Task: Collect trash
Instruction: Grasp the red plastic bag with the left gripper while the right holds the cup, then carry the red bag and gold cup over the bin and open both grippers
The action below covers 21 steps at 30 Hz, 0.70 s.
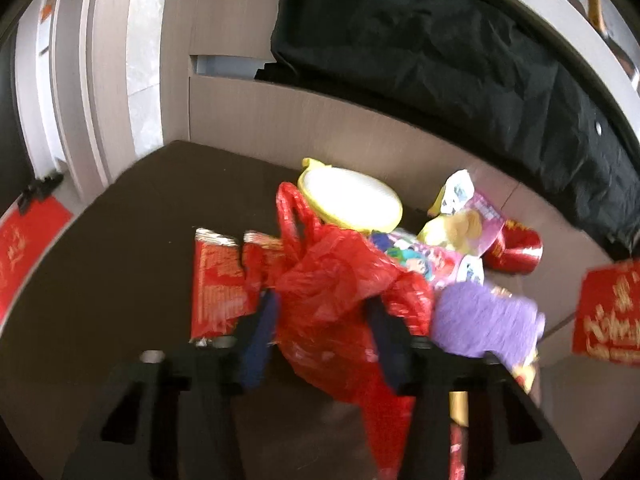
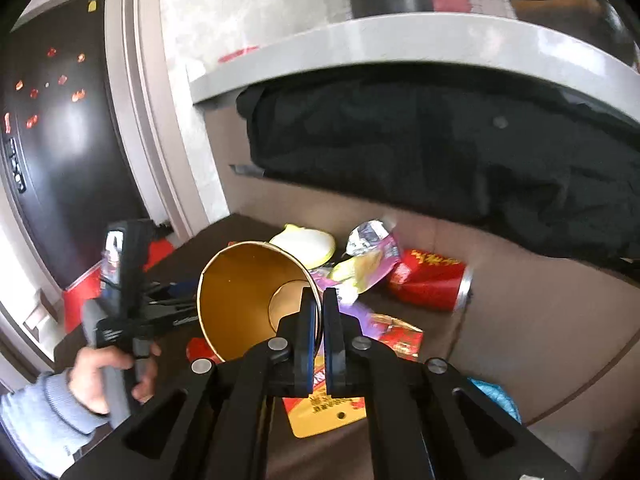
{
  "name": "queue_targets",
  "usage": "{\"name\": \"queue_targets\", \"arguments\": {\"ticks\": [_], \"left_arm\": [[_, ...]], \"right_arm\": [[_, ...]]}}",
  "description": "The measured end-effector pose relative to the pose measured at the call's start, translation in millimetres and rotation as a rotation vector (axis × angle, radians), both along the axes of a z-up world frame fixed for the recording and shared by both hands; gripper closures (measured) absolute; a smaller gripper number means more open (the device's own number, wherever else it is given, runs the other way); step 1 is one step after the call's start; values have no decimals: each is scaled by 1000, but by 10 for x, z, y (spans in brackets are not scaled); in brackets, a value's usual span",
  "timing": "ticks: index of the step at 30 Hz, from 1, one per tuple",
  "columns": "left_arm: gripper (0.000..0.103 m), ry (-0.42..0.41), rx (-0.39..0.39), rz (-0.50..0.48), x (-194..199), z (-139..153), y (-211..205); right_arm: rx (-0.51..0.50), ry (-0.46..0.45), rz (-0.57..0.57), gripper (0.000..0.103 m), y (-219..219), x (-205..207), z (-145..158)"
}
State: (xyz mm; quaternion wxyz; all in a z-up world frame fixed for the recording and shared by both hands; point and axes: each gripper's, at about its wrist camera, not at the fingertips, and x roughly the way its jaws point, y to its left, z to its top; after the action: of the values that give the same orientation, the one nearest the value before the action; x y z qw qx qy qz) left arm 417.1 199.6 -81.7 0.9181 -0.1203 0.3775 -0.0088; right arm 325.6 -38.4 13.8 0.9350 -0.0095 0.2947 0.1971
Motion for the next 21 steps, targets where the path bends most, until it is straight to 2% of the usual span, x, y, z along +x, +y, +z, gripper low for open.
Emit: {"name": "queue_targets", "arguments": {"ticks": [2, 5, 10, 13, 16, 18, 21], "left_arm": [[79, -20, 31, 18, -23, 77, -37], [82, -65, 54, 38, -151, 303, -55], [82, -177, 117, 11, -530, 945, -322], [82, -226, 129, -76, -711, 1238, -778], [82, -258, 115, -186, -799, 1373, -1372], [82, -254, 95, -259, -780, 1344, -1757], [82, -230, 106, -340, -704, 1142, -2343]], "right_arm": [[12, 6, -1, 100, -97, -36, 30], [-1, -7, -15, 100, -218, -108, 58], [35, -27, -53, 100, -592, -220, 191], [44, -55, -90, 100, -897, -324, 313], [40, -82, -155, 100, -1268, -444, 393], [50, -82, -193, 100, -1519, -515, 406], [49, -74, -262, 100, -1903, -602, 332]]}}
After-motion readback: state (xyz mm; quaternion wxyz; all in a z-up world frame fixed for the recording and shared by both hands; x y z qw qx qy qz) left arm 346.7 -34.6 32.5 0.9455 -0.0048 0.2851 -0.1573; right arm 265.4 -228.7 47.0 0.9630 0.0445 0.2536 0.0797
